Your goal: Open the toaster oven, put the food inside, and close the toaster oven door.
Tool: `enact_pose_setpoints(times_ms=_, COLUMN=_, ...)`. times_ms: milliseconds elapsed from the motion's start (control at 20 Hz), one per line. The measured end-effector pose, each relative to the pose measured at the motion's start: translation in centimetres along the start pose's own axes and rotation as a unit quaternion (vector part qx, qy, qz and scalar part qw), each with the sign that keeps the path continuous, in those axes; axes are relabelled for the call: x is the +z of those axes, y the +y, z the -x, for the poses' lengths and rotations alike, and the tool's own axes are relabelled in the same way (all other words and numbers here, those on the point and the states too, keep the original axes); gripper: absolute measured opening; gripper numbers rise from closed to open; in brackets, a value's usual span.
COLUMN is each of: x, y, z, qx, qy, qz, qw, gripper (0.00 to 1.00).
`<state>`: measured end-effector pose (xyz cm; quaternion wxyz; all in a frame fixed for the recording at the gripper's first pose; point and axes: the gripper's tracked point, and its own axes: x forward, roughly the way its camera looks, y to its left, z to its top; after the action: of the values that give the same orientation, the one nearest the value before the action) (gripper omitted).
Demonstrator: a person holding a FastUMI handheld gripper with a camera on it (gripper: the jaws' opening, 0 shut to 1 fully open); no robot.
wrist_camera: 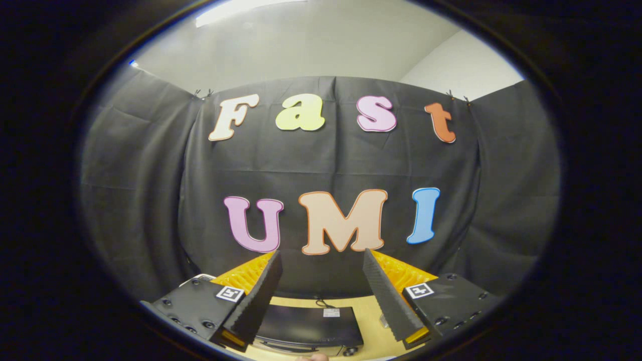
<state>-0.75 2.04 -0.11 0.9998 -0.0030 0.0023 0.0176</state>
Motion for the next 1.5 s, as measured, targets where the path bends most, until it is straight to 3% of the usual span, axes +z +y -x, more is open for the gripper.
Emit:
enact_pose_setpoints(times_ms=300, x=-0.9, y=0.4, z=-0.4, qx=0.002, qy=0.004, qz=-0.004, qw=1.000, gripper=1.00)
enact_pose_setpoints(times_ms=650, x=-6.4, y=0.2, z=-1.9, qx=-0.009, qy=0.029, qz=-0.020, qw=0.999, gripper=1.00)
enact_pose_setpoints(times_ms=1500, x=-28.6, y=3.3, z=-2.6, qx=-0.003, qy=0.156, qz=-0.073, qw=0.985, gripper=1.00)
